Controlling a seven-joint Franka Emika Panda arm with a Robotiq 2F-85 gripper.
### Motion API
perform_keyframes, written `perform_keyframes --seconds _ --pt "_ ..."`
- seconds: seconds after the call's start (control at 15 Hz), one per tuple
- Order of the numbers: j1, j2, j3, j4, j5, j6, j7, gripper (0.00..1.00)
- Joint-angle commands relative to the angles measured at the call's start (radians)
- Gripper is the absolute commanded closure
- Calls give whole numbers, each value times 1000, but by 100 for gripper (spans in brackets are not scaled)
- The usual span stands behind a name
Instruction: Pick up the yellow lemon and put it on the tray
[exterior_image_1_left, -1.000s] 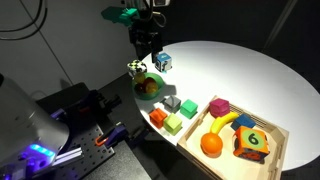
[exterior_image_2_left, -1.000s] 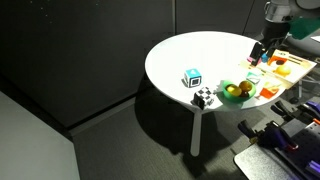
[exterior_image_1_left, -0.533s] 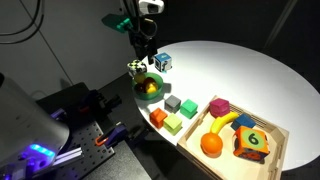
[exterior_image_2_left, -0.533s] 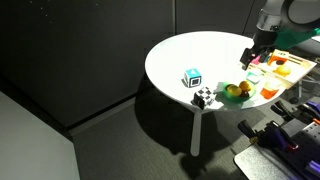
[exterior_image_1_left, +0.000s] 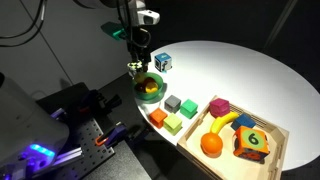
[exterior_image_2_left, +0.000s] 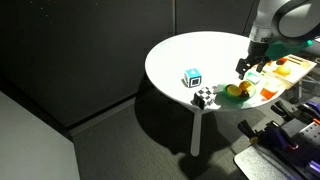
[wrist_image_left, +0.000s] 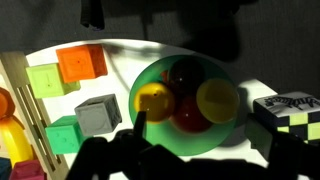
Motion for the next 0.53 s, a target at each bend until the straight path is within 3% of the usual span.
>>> perform_keyframes --seconds 0.0,0.47 --pt "10 82 -1 52 -80 -18 68 0" --pt "68 198 -27 114 -217 -35 153 0"
